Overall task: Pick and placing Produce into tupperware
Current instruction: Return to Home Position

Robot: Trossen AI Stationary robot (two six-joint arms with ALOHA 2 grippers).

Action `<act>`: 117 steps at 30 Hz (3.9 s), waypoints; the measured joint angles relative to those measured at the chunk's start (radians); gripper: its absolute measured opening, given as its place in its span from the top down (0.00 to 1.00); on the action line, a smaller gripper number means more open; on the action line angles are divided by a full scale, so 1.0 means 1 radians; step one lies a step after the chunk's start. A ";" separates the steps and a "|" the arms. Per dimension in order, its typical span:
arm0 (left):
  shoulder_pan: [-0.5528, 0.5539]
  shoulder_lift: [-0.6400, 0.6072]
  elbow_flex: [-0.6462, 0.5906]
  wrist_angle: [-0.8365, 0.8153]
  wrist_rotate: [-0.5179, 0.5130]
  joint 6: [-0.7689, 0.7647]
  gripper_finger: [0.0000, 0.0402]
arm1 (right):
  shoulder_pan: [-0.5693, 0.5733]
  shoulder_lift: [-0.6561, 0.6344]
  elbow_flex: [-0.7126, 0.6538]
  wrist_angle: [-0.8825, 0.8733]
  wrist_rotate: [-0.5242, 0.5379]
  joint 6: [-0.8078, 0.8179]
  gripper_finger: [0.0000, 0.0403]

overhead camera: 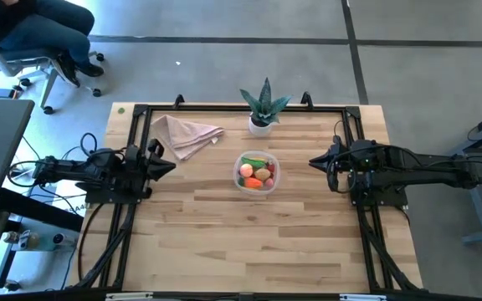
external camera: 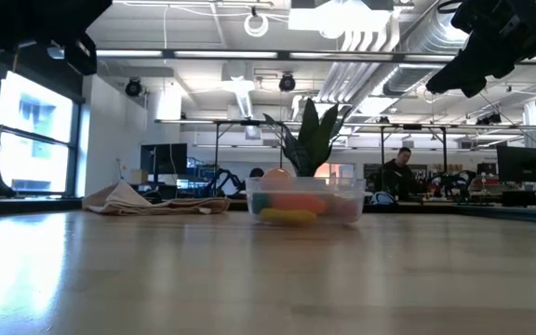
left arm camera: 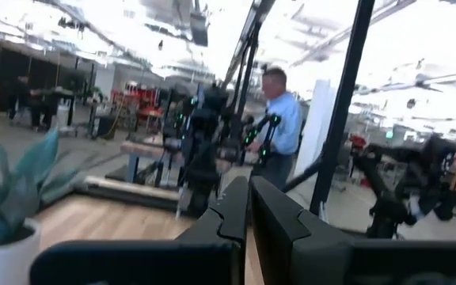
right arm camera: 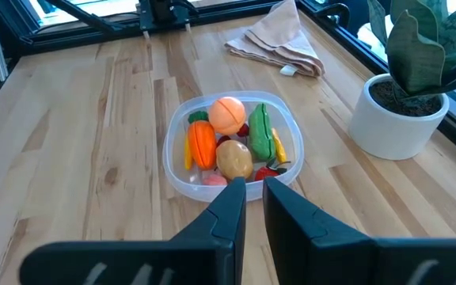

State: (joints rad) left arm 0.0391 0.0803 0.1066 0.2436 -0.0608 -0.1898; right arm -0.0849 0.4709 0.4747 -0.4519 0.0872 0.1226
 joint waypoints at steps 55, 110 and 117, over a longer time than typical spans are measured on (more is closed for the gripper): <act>0.000 0.003 -0.055 -0.337 0.000 -0.018 0.98 | 0.000 -0.139 0.246 0.255 -0.035 -0.144 0.91; 0.000 0.003 -0.054 -0.336 0.000 -0.018 0.98 | 0.000 -0.438 -0.405 0.308 -0.037 -0.058 0.97; 0.000 0.003 -0.054 -0.336 0.000 -0.018 0.98 | 0.000 -0.438 -0.405 0.293 -0.034 -0.053 0.97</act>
State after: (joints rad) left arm 0.0387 0.0830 0.0521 -0.0929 -0.0608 -0.2076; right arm -0.0845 0.0330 0.0696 -0.1589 0.0532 0.0700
